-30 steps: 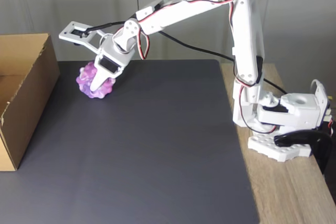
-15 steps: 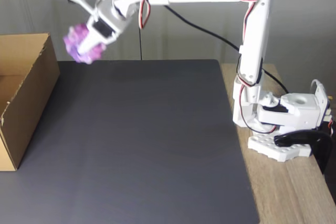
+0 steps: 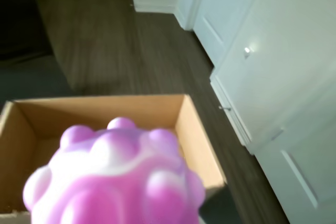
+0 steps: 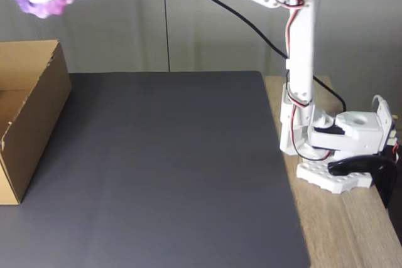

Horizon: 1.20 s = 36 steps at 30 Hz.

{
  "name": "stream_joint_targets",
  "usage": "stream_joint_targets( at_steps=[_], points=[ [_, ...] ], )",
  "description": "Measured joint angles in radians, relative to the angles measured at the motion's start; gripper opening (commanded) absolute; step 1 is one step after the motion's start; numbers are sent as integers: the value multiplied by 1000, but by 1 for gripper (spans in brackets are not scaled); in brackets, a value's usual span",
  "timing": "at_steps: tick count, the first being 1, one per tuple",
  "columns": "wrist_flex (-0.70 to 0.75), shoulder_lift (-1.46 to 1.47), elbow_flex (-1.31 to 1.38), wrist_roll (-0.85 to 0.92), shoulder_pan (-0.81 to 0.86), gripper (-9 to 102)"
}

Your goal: Grasp a ball and put it in the box.

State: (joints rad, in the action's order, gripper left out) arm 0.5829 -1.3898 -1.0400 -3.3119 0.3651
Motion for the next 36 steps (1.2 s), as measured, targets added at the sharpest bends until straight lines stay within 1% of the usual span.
stream_joint_targets(
  at_steps=[6,11,17,23,36],
  points=[
    [2,109,155,0,-87,15],
    [-15,256,316,0,-132,15],
    [-15,517,627,0,-137,15],
    [-21,746,862,-2,-112,16],
    [-74,916,893,-8,-61,20]
  ],
)
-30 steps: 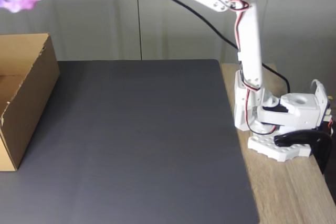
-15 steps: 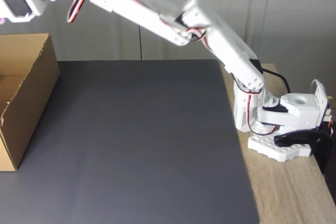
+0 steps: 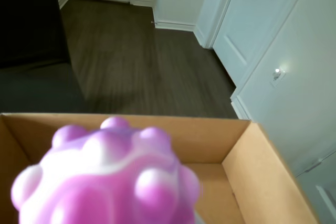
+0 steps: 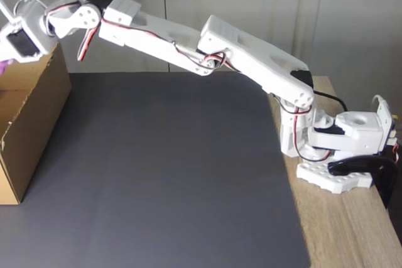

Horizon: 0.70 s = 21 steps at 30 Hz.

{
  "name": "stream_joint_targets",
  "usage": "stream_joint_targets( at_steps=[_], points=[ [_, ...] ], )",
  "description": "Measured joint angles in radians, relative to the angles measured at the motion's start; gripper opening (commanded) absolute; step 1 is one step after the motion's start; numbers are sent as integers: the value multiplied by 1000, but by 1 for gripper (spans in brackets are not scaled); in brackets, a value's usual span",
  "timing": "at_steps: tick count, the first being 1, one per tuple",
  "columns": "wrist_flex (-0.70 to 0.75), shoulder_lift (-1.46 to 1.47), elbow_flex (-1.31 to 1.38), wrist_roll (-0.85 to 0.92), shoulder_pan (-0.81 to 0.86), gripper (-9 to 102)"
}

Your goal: Grasp a ball and put it in the box.

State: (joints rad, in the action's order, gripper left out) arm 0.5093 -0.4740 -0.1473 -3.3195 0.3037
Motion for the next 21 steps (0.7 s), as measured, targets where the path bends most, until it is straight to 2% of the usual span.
stream_joint_targets(
  at_steps=[9,16,21],
  points=[
    [-44,41,0,-5,15,21],
    [-117,54,0,-5,21,41],
    [-121,54,0,-5,37,46]
  ],
)
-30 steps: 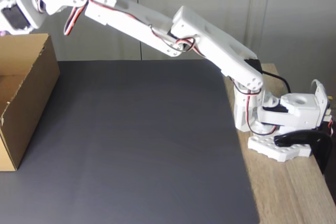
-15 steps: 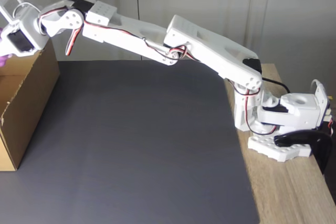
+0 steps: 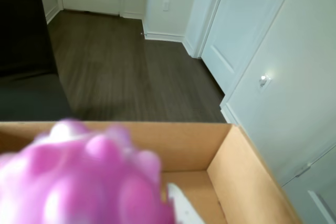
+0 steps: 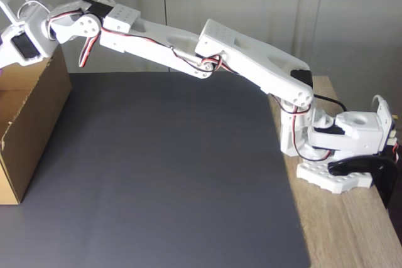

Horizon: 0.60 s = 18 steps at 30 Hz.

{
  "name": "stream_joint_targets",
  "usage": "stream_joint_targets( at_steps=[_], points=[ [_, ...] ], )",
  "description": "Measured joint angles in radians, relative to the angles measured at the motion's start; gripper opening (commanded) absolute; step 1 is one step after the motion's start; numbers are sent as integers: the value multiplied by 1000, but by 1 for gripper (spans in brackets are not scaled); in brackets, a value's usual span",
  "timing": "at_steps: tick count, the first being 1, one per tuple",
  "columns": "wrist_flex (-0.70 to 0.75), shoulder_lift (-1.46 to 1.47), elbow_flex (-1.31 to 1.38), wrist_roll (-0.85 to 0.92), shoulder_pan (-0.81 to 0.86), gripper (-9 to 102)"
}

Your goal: Grasp a ball and put it in the box.

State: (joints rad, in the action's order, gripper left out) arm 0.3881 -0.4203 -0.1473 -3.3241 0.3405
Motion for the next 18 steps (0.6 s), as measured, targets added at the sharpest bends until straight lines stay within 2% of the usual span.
stream_joint_targets(
  at_steps=[8,13,15,18],
  points=[
    [0,0,0,0,0,43],
    [40,0,0,2,0,24],
    [86,-8,0,2,0,15],
    [173,-38,2,2,0,6]
  ],
)
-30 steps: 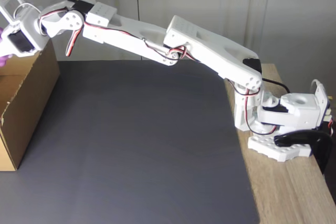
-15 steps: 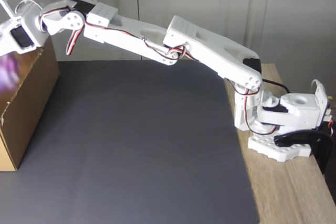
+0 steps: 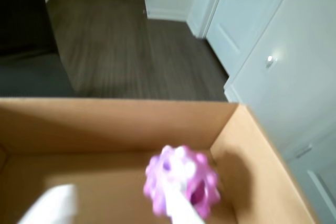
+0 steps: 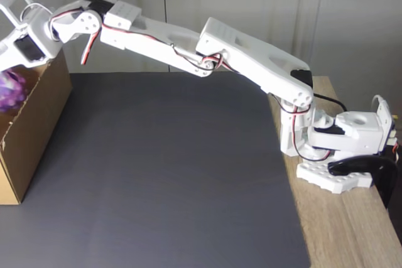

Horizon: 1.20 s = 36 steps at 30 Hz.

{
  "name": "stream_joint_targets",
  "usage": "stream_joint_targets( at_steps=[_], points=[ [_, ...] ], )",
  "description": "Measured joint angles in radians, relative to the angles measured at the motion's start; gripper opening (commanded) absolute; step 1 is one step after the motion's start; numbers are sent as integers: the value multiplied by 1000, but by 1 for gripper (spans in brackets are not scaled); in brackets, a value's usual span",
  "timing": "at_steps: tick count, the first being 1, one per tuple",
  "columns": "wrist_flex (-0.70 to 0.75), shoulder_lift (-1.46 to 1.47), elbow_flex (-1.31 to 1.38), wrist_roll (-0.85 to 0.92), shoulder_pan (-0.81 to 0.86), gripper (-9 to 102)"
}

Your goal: Grasp a ball and put it in the box.

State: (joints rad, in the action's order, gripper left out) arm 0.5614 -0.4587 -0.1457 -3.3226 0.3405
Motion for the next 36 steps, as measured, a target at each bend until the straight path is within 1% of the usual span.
stream_joint_targets(
  at_steps=[2,5,7,12,20,31,36],
  points=[
    [72,-2,66,-2,6,0],
    [225,38,265,-37,15,0],
    [339,38,310,-49,18,0],
    [511,25,324,-55,21,0],
    [769,-87,330,-74,51,0],
    [928,-198,331,-135,40,0],
    [968,-238,331,-156,48,0]
  ],
)
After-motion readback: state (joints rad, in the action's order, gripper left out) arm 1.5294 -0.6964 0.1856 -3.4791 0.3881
